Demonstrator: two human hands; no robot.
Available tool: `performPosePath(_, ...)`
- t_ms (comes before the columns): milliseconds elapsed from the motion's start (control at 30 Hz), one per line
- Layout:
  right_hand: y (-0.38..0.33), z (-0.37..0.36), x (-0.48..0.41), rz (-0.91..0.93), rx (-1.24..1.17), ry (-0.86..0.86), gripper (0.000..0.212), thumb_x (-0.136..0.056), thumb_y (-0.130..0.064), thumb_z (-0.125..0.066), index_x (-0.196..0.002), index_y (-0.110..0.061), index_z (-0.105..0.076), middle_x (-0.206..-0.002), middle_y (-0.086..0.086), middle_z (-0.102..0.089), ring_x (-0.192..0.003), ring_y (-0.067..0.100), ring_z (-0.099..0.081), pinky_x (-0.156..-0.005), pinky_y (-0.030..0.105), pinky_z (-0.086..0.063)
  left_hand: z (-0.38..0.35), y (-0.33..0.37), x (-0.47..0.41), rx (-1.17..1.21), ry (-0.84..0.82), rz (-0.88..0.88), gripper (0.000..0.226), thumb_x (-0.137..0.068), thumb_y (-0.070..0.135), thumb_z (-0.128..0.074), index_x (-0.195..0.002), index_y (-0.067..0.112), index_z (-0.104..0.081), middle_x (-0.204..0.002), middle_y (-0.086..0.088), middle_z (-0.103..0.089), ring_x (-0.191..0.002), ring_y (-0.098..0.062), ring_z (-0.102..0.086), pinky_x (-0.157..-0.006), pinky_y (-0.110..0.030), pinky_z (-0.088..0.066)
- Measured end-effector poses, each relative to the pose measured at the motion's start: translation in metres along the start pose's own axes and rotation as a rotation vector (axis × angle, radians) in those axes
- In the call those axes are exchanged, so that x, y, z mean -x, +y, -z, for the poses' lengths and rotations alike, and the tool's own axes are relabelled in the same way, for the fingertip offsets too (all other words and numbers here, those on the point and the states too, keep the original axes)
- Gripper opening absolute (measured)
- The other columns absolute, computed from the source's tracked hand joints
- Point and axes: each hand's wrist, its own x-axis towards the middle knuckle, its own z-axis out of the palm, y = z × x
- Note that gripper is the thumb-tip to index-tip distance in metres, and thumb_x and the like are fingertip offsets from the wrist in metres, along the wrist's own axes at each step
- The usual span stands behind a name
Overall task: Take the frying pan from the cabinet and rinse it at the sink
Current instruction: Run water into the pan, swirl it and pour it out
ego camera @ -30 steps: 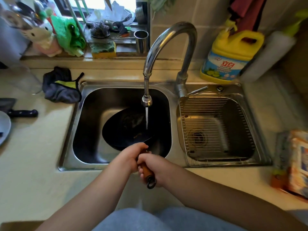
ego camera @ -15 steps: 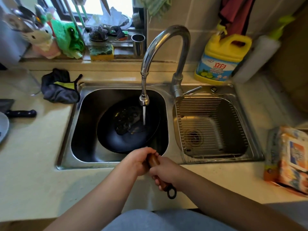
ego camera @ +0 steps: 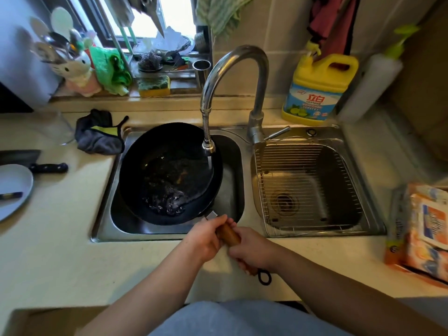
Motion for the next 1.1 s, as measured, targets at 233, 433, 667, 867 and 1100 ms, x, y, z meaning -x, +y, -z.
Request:
performPosePath(233, 0.002, 0.009, -0.004, 0.055, -0.035, -0.073, 0.022, -0.084, -0.002, -0.058, -0.103, -0.013, -0.056, -0.049, 0.0, -0.056, -0.036, 0.012, -0.052, -0.037, 0.021, -0.044, -0.006, -0.003, 0.01, -0.007, 0.051, -0.135, 0.01, -0.093, 0.001, -0.06, -0.098, 0.006, -0.052, -0.081, -0.015, -0.065, -0.079, -0.027, -0.066, -0.076, -0.039, -0.056)
performPosePath(433, -0.002, 0.012, -0.007, 0.017, -0.178, -0.215, 0.026, -0.081, -0.002, -0.056, -0.105, -0.011, -0.051, -0.054, 0.005, -0.049, -0.041, 0.016, -0.044, -0.042, 0.027, -0.039, -0.005, -0.002, 0.014, -0.057, 0.099, -0.2, 0.012, -0.092, 0.004, -0.064, -0.1, 0.003, -0.056, -0.078, -0.013, -0.065, -0.073, -0.024, -0.066, -0.066, -0.035, -0.058)
performPosePath(667, -0.004, 0.009, -0.009, 0.006, -0.348, -0.32, 0.018, -0.081, -0.002, -0.055, -0.095, -0.011, -0.049, -0.056, -0.002, -0.048, -0.042, 0.01, -0.044, -0.039, 0.021, -0.041, -0.001, 0.0, 0.016, -0.197, 0.174, -0.246, 0.019, -0.088, 0.012, -0.07, -0.101, 0.003, -0.059, -0.078, -0.011, -0.067, -0.057, -0.017, -0.066, -0.046, -0.026, -0.052)
performPosePath(867, -0.021, 0.006, -0.003, -0.034, -0.467, -0.326, 0.011, -0.086, 0.0, -0.051, -0.092, -0.01, -0.049, -0.06, -0.003, -0.052, -0.043, 0.006, -0.048, -0.038, 0.019, -0.043, -0.004, 0.006, 0.015, -0.267, 0.211, -0.274, 0.014, -0.086, 0.017, -0.071, -0.086, 0.004, -0.065, -0.064, -0.006, -0.07, -0.062, -0.023, -0.061, -0.063, -0.038, -0.05)
performPosePath(1100, -0.039, 0.01, 0.007, -0.165, -0.468, -0.23, 0.009, -0.089, 0.0, -0.052, -0.086, -0.009, -0.054, -0.056, -0.001, -0.053, -0.041, 0.005, -0.051, -0.038, 0.017, -0.044, -0.017, 0.005, 0.016, -0.193, 0.182, -0.173, 0.016, -0.091, 0.014, -0.065, -0.099, 0.0, -0.062, -0.078, -0.01, -0.067, -0.07, -0.024, -0.066, -0.061, -0.034, -0.054)
